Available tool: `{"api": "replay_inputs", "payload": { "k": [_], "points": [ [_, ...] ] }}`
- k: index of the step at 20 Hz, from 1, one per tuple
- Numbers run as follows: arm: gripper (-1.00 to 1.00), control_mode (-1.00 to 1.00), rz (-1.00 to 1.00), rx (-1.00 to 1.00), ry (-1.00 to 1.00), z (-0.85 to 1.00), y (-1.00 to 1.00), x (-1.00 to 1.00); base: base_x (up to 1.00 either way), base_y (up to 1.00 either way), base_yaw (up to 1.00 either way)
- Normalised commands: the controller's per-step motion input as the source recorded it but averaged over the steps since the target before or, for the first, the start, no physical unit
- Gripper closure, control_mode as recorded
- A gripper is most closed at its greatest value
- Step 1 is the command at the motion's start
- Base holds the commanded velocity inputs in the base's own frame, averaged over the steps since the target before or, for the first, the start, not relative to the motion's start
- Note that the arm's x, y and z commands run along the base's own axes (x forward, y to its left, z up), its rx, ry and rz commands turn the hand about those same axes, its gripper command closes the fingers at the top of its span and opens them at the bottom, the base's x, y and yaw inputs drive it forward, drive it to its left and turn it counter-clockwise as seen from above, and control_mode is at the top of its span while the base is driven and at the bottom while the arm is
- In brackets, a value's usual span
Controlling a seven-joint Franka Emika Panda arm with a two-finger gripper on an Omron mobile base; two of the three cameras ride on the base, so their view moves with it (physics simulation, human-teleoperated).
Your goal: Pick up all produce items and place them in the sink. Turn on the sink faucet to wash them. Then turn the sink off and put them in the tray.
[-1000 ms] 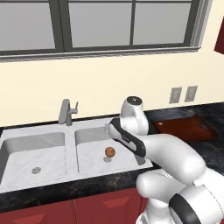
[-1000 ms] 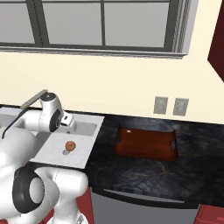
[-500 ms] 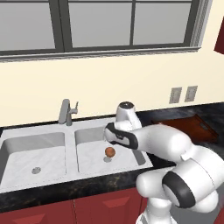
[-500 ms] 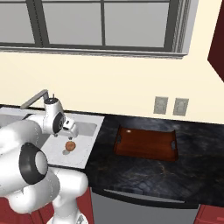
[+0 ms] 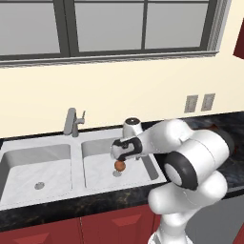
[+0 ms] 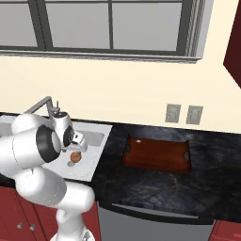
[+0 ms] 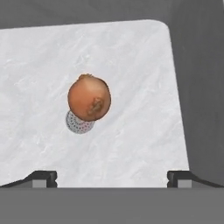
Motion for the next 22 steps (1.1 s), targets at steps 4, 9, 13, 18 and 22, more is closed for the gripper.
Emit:
{"api": "replay_inputs", "payload": {
  "k": [4, 9, 13, 18, 22],
  "points": [
    [-1.0, -1.0, 0.0, -0.01, 0.06, -0.32, 0.16, 0.27, 0.0, 0.0, 0.0],
    [-1.0, -1.0, 0.0, -0.01, 0.06, -0.3, 0.09, 0.24, 0.0, 0.0, 0.0],
    [-1.0, -1.0, 0.0, -0.02, 0.04, -0.28, 0.07, 0.26, 0.0, 0.0, 0.0],
    [-1.0, -1.0, 0.0, -0.02, 0.05, -0.27, 0.09, 0.25, 0.0, 0.0, 0.0],
    [-1.0, -1.0, 0.0, -0.02, 0.05, -0.28, 0.07, 0.22, 0.0, 0.0, 0.0]
  ]
}}
